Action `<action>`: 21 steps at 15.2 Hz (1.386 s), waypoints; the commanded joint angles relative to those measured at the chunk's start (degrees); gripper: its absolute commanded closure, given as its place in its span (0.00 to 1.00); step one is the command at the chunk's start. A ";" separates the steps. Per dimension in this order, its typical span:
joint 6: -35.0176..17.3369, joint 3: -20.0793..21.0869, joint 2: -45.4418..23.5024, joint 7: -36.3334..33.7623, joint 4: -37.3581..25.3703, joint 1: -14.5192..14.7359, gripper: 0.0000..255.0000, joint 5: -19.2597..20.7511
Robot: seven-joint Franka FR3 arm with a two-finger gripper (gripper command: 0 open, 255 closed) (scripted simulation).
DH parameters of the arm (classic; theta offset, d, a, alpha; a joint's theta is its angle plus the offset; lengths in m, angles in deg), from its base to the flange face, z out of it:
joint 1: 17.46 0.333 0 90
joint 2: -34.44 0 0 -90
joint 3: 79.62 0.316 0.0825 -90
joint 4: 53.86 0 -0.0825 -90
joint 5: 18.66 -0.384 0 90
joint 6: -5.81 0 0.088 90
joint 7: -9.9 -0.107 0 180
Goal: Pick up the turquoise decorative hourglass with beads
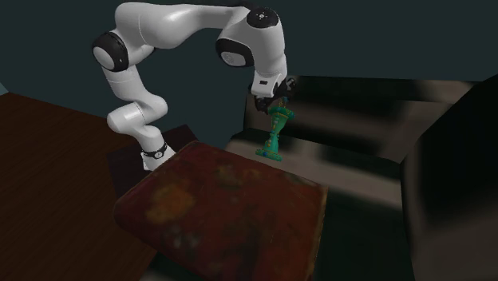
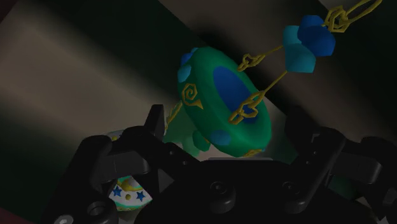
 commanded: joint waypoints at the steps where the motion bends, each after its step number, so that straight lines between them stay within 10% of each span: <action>1: -1.17 -0.01 0.37 0.50 1.57 -0.04 0.00 -0.26; 2: -1.17 -0.01 0.37 0.51 1.58 -0.04 0.00 -0.26; 3: -1.20 0.00 0.31 0.48 1.55 -0.02 1.00 -0.24; 21: 5.46 0.11 -1.27 -2.39 -7.10 0.25 1.00 0.94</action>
